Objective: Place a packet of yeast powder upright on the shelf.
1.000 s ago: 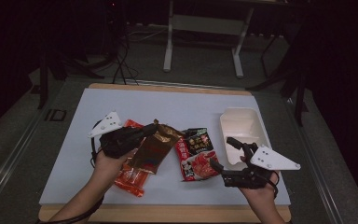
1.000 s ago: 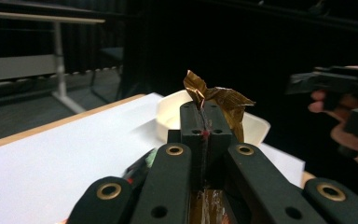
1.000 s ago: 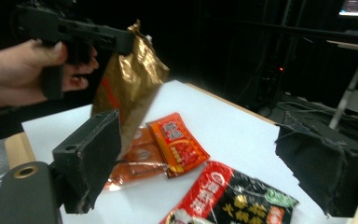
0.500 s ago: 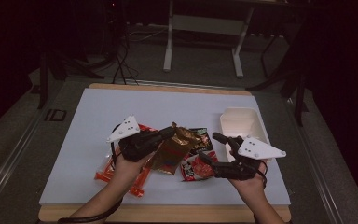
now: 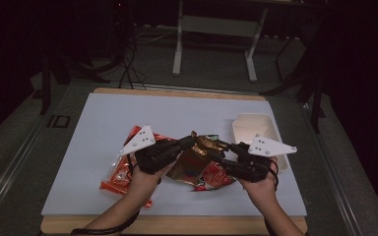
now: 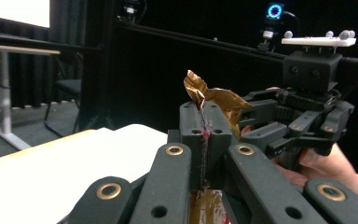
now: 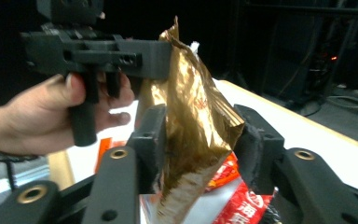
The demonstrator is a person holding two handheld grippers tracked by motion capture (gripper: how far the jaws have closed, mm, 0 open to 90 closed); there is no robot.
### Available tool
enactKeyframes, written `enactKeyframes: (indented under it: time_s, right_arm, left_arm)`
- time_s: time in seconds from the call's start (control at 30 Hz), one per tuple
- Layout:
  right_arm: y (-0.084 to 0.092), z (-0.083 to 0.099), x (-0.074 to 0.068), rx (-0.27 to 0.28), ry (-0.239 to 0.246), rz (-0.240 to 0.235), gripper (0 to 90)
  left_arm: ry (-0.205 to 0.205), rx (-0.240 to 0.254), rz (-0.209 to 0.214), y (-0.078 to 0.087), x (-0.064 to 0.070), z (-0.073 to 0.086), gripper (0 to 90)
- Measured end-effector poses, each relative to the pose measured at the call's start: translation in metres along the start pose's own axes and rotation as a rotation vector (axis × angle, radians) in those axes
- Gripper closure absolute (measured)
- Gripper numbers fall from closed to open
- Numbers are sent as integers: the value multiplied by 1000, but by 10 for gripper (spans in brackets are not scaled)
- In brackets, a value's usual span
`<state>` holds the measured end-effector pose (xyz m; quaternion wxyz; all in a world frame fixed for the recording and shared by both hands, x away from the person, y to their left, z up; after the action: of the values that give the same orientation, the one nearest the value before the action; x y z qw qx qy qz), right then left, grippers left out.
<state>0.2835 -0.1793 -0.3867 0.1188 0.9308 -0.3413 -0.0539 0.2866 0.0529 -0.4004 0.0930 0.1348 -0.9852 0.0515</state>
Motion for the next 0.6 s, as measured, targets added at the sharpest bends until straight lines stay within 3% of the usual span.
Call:
enactKeyframes:
  time_s: [0.07,0.1,0.17,0.23,0.43,0.53,0.6]
  right_arm:
    - [0,-1,0,4,4,0,674]
    - [2,-2,0,7,13,2,786]
    - [3,-5,1,-10,17,-37,881]
    - [2,-6,2,-33,4,-75,894]
    - [1,-10,7,-67,13,-135,900]
    - [0,-13,8,-74,28,-140,900]
    - [0,-15,9,-82,37,-144,900]
  left_arm:
    - [-3,-7,5,-1,1,1,900]
    - [-7,-10,7,-1,1,2,900]
    - [-9,-15,10,0,0,2,900]
    - [7,-26,34,1,-3,3,900]
    - [-13,-56,48,5,-3,0,865]
    - [-11,-78,57,7,-4,-2,775]
    - [-17,-79,31,9,-3,-3,696]
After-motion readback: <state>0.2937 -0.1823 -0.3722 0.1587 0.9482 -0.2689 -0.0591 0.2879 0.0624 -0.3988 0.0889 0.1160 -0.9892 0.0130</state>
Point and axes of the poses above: each handheld gripper's, and its own axes: y roughly backward along the jaws, z roughly out of its underside, x roughly to its right, the point moved 3 cm from there along -y, roughly forward along the jaws, and after that the axes turned 12 degrees about z, right-handed, at the moved point
